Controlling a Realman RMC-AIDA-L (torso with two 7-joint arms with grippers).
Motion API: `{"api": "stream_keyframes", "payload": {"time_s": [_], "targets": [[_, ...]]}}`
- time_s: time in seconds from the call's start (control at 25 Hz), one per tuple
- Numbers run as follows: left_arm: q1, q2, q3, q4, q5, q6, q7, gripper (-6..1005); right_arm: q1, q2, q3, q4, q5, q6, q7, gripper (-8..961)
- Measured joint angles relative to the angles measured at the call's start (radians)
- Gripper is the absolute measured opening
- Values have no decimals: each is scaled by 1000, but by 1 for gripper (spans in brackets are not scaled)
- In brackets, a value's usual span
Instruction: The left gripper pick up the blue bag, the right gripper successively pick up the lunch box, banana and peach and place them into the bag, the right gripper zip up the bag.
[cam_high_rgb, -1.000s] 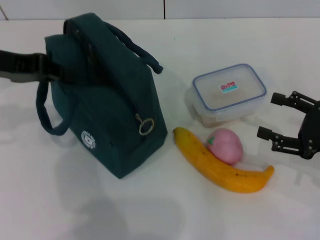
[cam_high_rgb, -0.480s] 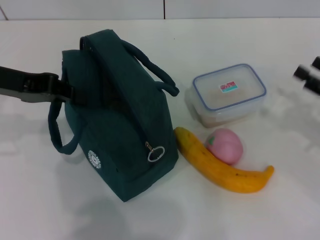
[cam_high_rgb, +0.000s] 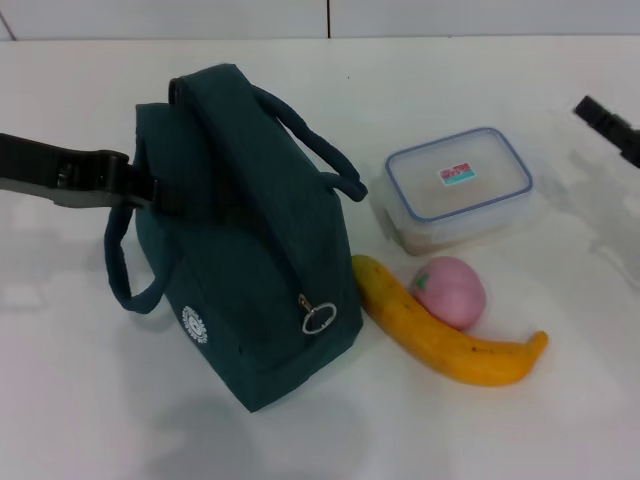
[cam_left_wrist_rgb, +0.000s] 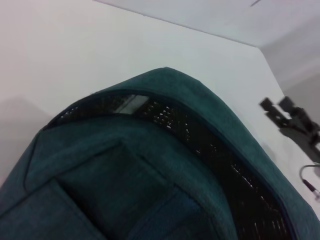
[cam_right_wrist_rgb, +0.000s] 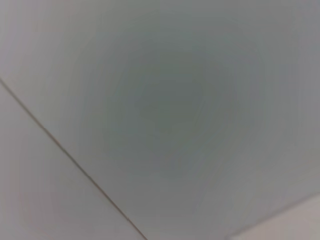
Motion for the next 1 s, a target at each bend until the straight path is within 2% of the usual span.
{"api": "stream_keyframes", "payload": {"time_s": [0.32,1.0], "targets": [[-7,-1,12,-1,-2,-2,3,37,79,7,-15,87,-14,70,43,839],[-29,-4,20,-5,3,-24,21,37,126,11,-68,151,-14,63,118,835]]}}
